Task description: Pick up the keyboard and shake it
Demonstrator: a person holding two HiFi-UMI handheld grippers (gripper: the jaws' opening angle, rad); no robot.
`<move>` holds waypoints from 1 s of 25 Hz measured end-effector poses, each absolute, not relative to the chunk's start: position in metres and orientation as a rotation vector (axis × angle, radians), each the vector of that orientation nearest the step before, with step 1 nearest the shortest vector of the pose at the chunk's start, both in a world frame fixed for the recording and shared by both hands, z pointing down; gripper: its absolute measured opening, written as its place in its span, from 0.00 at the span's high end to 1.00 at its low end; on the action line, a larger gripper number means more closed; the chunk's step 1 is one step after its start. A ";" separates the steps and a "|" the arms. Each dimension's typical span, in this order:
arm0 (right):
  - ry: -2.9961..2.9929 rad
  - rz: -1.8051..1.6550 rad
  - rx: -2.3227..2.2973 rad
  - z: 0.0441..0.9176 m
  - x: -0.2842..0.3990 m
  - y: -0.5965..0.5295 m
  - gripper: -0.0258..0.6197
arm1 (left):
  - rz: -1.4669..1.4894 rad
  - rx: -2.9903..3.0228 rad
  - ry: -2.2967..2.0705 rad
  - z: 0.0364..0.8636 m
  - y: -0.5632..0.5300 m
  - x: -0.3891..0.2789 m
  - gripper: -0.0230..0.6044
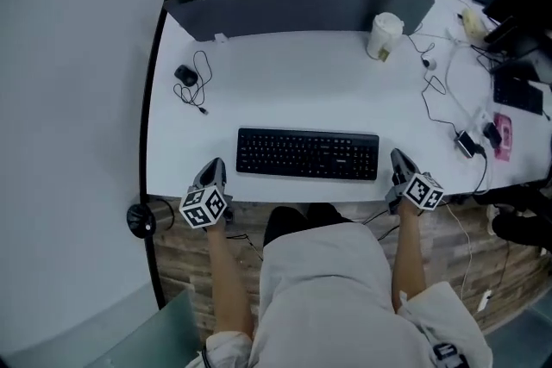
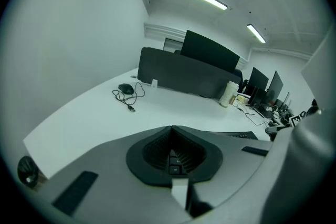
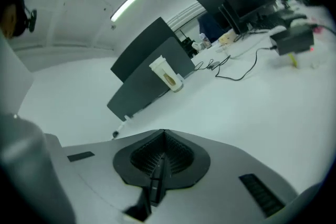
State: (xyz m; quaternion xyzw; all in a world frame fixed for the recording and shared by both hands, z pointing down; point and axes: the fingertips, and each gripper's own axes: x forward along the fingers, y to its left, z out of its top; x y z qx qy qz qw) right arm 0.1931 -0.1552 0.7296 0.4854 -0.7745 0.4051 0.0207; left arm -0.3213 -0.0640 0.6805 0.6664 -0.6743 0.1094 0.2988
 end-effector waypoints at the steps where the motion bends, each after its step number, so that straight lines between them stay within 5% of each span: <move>1: -2.427 1.302 1.501 0.727 0.193 -0.152 0.90 | 0.285 1.771 -1.769 0.688 -0.065 -0.321 0.94; 12: -2.320 1.305 1.467 0.752 0.181 -0.138 0.89 | 0.231 1.725 -1.574 0.750 -0.100 -0.315 0.92; 19: -2.267 1.312 1.364 0.764 0.166 -0.153 0.60 | 0.270 1.744 -1.419 0.774 -0.124 -0.292 0.62; 22: -2.256 1.341 1.301 0.773 0.158 -0.159 0.56 | 0.322 1.727 -1.376 0.779 -0.129 -0.285 0.50; 25: -2.191 1.319 1.252 0.782 0.150 -0.160 0.53 | 0.413 1.717 -1.415 0.785 -0.129 -0.280 0.48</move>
